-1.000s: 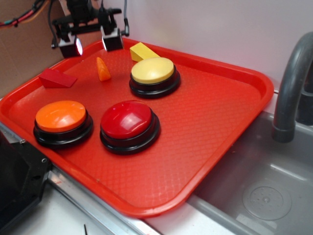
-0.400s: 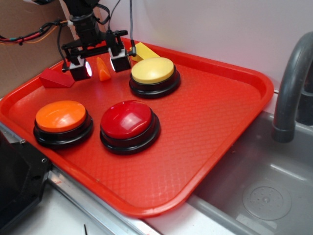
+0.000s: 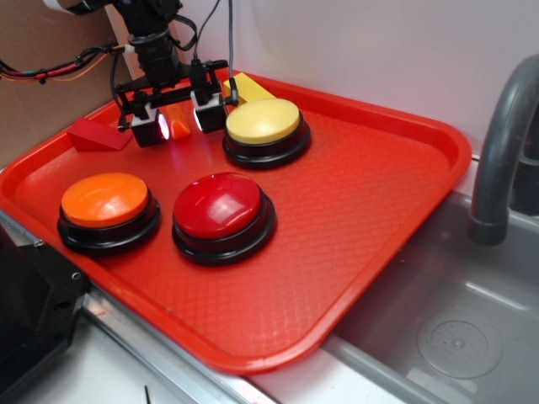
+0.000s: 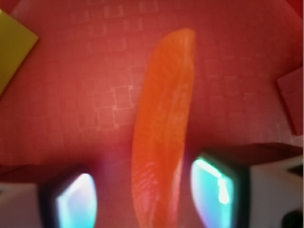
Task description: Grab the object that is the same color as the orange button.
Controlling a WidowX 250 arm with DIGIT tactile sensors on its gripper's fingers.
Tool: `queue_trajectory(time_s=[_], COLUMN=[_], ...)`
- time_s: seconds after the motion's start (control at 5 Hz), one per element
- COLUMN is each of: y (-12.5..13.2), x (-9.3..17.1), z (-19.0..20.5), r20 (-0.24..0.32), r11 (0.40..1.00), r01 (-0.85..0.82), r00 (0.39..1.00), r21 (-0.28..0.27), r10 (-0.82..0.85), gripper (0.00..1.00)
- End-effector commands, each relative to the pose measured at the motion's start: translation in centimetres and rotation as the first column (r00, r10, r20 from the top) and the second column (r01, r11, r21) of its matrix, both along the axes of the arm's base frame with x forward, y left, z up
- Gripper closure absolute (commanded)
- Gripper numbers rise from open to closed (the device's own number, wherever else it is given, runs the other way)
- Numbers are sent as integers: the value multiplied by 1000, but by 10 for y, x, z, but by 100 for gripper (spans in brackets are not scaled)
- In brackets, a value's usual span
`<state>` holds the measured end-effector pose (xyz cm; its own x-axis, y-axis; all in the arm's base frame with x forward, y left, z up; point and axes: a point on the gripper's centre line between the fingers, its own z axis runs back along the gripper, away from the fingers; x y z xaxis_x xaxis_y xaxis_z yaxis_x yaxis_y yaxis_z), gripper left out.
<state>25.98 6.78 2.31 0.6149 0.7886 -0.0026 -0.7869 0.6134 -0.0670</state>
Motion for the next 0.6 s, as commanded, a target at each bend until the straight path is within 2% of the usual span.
queue_trajectory(time_s=[0.0,0.2,0.4], y=[8,15,19], x=[-6,-22,-36], z=[37,78,110], r20=[86,225,287], r11=[997,998,990], r01=[49,53,143], r00=[995,973,947], r21=[63,17,21], r10=[-54,-56,-143], gripper=[100,100,100])
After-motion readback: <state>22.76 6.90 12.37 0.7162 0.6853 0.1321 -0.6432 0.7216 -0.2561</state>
